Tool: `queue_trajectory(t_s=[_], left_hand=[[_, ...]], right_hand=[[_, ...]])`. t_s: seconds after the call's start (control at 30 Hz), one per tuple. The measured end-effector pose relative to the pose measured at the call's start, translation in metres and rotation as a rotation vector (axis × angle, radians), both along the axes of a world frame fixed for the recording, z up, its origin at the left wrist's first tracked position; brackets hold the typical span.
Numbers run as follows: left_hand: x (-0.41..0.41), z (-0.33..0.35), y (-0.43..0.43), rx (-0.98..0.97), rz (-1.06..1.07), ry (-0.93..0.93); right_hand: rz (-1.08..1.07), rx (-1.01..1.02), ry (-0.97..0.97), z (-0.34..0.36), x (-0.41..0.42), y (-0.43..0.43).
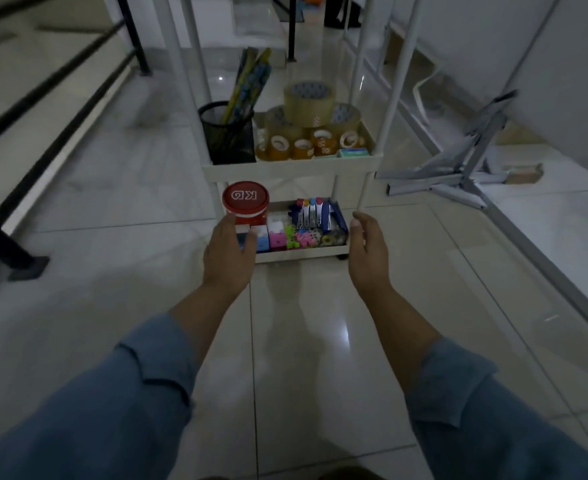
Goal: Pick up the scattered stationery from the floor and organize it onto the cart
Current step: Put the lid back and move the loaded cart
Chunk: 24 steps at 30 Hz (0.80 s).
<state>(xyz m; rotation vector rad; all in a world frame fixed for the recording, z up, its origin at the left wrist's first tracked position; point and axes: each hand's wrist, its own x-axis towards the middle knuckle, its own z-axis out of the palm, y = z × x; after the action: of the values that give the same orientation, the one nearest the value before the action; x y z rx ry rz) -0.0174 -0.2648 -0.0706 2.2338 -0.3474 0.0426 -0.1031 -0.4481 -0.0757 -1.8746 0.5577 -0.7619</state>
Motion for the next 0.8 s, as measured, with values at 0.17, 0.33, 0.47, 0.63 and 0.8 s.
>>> queue_trajectory(t_s=[0.17, 0.33, 0.47, 0.63, 0.8], left_hand=[[0.01, 0.048, 0.004, -0.227, 0.327, 0.044], [0.042, 0.133, 0.015, -0.383, 0.389, 0.149], [0.077, 0.196, 0.011, -0.477, 0.378, 0.112], [0.107, 0.235, 0.0, -0.648, 0.327, 0.016], [0.117, 0.254, -0.001, -0.717, 0.113, 0.021]], right_hand=[[-0.125, 0.191, 0.052, 0.061, 0.027, -0.02], [-0.177, 0.247, 0.059, 0.156, 0.055, -0.044], [-0.238, 0.458, 0.011, 0.216, 0.073, -0.058], [-0.185, 0.557, -0.01, 0.265, 0.087, -0.07], [-0.113, 0.547, -0.061, 0.288, 0.095, -0.061]])
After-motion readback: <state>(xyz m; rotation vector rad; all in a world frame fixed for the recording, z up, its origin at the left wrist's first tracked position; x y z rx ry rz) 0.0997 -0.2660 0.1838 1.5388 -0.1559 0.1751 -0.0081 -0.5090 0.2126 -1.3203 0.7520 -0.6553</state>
